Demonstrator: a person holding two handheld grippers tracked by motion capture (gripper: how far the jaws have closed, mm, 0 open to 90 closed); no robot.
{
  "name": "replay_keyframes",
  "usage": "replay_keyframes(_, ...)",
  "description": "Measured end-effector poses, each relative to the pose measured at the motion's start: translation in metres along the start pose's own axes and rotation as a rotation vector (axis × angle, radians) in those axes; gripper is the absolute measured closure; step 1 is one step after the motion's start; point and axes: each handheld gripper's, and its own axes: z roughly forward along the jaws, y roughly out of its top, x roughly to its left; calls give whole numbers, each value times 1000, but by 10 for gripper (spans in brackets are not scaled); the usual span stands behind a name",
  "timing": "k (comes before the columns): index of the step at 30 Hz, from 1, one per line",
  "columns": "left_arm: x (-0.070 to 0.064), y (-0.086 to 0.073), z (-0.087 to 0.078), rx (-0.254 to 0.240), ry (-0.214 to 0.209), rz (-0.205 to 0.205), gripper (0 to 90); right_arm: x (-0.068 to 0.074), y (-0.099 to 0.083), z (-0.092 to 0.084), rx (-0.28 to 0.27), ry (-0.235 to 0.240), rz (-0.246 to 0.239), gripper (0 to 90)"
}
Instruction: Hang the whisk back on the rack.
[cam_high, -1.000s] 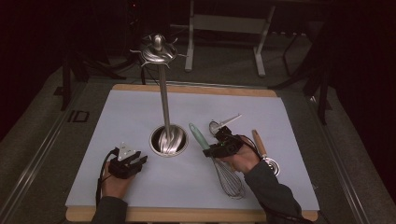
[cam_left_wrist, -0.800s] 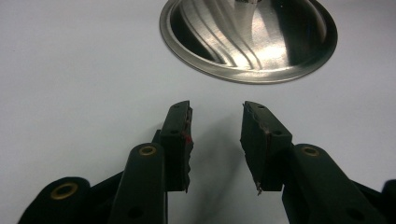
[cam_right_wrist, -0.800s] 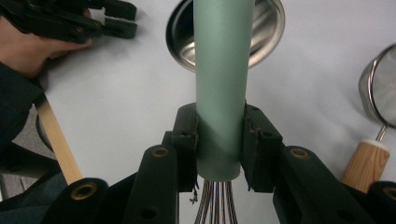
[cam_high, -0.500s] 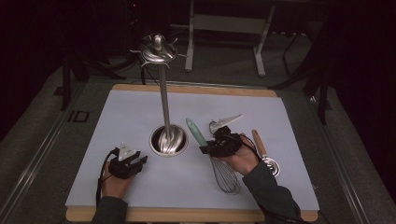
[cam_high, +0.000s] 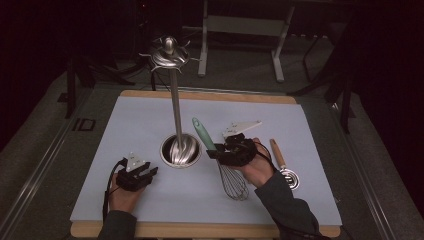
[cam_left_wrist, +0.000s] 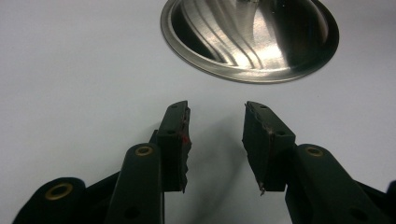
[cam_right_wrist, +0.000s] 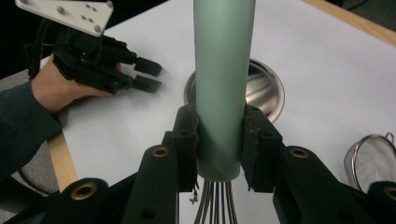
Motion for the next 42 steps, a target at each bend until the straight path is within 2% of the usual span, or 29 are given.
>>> replay_keyframes(7,0,0,0,7,3,0,612,3,3,-3,-28,-2,-14,697)
replay_keyframes(12,0,0,0,8,4,2,612,5,9,-8,-70,-3,-23,697)
replay_keyframes(28,0,0,0,8,8,4,614,7,35,-28,-187,2,-49,697)
replay_keyframes(42,0,0,1,13,8,8,617,8,57,-44,-260,-6,-74,697)
